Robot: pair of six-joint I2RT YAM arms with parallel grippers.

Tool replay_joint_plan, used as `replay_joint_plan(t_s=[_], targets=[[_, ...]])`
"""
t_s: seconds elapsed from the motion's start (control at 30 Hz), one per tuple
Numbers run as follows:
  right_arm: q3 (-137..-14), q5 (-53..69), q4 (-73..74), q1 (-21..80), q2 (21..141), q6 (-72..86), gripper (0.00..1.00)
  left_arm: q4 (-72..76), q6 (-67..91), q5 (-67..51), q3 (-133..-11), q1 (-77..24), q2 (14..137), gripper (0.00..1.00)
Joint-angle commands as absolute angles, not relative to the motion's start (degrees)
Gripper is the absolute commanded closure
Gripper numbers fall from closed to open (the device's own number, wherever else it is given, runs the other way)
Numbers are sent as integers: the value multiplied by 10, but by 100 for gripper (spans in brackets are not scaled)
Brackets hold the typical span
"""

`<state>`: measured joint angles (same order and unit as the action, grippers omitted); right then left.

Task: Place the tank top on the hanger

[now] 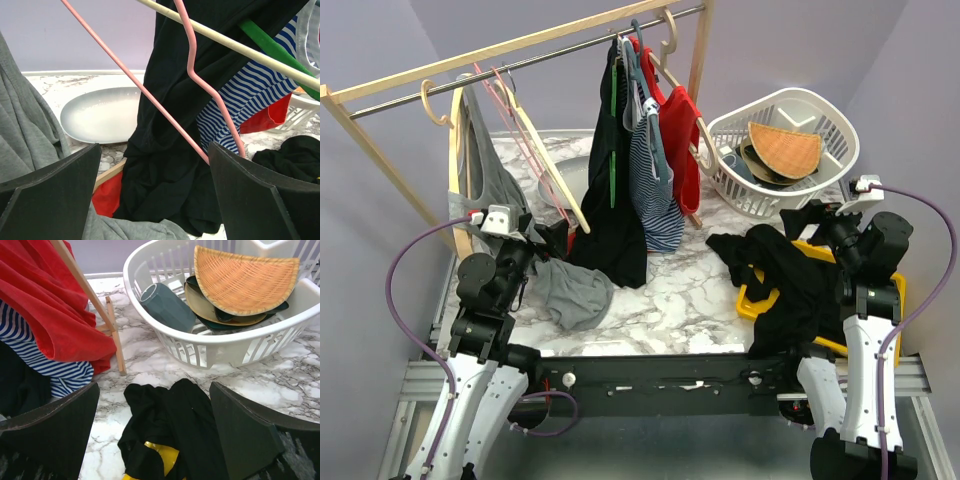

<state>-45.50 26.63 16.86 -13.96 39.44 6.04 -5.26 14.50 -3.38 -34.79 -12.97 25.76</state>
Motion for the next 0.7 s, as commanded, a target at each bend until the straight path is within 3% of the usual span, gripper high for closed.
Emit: replay_joint_plan(t_s=[0.0, 0.37, 0.67], targets=[[-472, 268, 157, -143, 385, 62, 0, -51, 135, -48, -344, -129, 253, 1], [-465, 304, 157, -143, 381, 40, 0, -52, 135, -49, -343, -130, 250, 1], [-485, 525, 234, -142, 390, -191, 0, -52, 138, -58, -344, -130, 248, 1]])
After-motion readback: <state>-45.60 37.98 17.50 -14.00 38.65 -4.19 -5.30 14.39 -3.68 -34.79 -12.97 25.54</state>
